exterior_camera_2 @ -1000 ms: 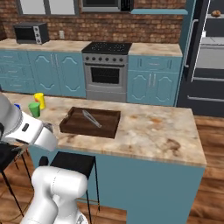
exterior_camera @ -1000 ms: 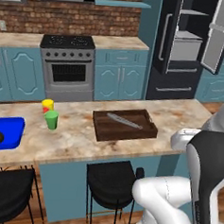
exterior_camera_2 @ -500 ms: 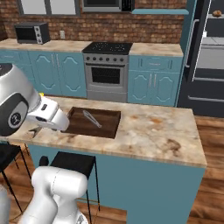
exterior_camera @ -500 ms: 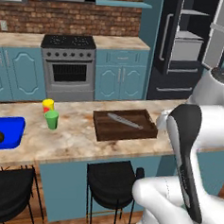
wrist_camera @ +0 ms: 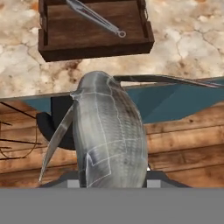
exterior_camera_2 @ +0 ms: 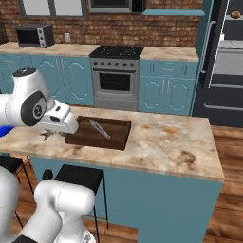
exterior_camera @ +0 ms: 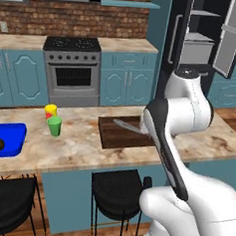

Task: Gather the avocado and corn from the fridge and place them on a tray on the dining counter. Then gather the chicken drumstick and fish from the fridge and place them on the other tray.

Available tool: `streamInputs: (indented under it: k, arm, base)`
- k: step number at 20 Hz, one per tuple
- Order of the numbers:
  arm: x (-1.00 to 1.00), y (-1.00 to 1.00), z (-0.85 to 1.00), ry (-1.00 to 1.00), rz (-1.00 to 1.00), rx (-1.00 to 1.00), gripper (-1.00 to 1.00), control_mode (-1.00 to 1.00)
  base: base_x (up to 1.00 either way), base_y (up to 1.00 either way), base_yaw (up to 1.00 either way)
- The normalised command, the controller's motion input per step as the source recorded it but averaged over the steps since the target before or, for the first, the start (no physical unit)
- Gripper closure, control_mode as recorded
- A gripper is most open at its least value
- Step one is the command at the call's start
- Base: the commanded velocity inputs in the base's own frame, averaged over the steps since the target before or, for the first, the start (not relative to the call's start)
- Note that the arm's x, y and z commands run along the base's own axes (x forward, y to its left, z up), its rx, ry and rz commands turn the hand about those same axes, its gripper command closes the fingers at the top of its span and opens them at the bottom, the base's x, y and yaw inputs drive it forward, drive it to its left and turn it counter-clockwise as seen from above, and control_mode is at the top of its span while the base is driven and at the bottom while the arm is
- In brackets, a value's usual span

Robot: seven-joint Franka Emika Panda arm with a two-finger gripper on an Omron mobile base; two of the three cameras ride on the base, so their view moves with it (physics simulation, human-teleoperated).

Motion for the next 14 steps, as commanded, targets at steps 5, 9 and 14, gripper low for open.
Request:
streamInputs:
  k: [5,9,14]
  arm:
    - [0.71,0.23,-0.39,0.14,0.0,0.0,1.0,-1.0]
    - [0.84,0.28,-0.36,0.11,0.0,-0.01,1.0,-1.0]
    - [0.81,0.24,-0.4,0.1,0.0,-0.01,1.0,-1.0]
  base:
    - [0.0,0.0,0.0]
    - [0.0,0.0,0.0]
    - [0.0,0.0,0.0]
